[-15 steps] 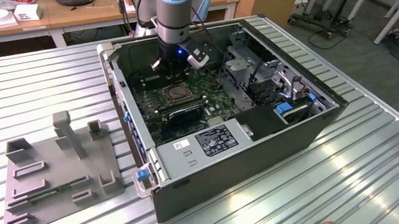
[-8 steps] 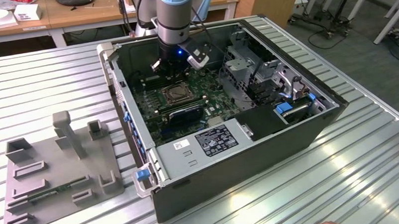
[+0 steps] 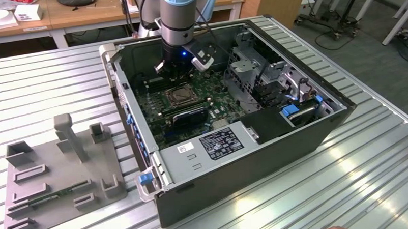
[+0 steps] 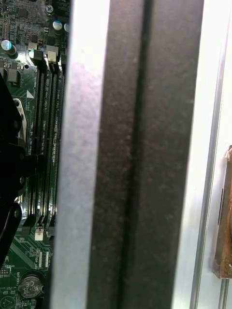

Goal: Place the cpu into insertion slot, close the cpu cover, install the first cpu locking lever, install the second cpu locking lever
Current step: 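Install the first cpu locking lever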

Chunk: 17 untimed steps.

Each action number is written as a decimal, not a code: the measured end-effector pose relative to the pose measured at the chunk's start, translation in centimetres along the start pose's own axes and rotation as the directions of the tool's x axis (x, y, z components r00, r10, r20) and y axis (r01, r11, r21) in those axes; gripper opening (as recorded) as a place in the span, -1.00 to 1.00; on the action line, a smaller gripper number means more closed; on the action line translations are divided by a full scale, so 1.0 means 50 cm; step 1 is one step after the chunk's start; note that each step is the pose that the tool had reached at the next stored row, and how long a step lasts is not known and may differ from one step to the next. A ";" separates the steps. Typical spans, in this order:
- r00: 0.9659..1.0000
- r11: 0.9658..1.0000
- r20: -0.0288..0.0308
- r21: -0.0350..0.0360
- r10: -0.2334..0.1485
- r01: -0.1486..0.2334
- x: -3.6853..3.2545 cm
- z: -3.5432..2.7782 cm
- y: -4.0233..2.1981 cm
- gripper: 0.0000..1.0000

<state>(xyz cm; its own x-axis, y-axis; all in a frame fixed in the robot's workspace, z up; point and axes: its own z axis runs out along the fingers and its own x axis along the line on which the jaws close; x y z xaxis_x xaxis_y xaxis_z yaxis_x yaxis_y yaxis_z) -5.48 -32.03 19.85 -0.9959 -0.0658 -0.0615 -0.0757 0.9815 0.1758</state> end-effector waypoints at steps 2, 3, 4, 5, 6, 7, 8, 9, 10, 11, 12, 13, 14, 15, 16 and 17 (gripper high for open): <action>1.000 1.000 0.000 0.000 0.000 0.000 0.000 0.000 0.000 -0.79; 1.000 1.000 0.000 0.000 0.000 0.000 0.000 0.000 0.000 -0.79; 1.000 1.000 0.000 0.000 0.000 0.000 0.000 0.000 0.000 -0.79; 1.000 1.000 0.000 0.000 0.000 0.000 0.000 -0.001 0.000 -0.79; 1.000 1.000 0.000 0.000 0.000 0.000 0.000 -0.002 0.000 -0.79; 1.000 1.000 0.000 0.000 0.000 0.000 0.000 -0.004 0.001 -0.79; 1.000 1.000 0.000 0.000 0.000 0.000 0.000 -0.006 0.001 -0.79; 1.000 1.000 0.000 0.000 0.000 0.000 -0.001 -0.008 0.001 -0.79; 1.000 1.000 0.000 0.000 0.000 0.000 -0.001 -0.010 0.002 -0.79; 1.000 1.000 0.000 0.000 0.000 0.000 -0.001 -0.013 0.002 -0.79; 1.000 1.000 0.000 0.000 0.000 0.000 -0.001 -0.016 0.003 -0.79; 1.000 1.000 0.000 0.000 0.000 0.000 -0.001 -0.018 0.003 -0.79; 1.000 1.000 0.000 0.000 0.000 0.000 -0.001 -0.021 0.004 -0.79; 1.000 1.000 0.000 0.000 0.000 0.000 -0.001 -0.023 0.004 -0.79; 1.000 1.000 0.000 0.000 0.000 0.000 -0.002 -0.025 0.004 -0.79; 1.000 1.000 0.000 0.000 0.000 0.000 -0.002 -0.027 0.005 -0.79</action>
<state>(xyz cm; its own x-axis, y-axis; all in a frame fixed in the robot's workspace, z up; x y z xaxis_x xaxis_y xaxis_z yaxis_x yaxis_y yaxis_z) -5.48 -32.03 21.21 -0.9959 -0.0658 -0.0616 -0.0757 0.9815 0.1759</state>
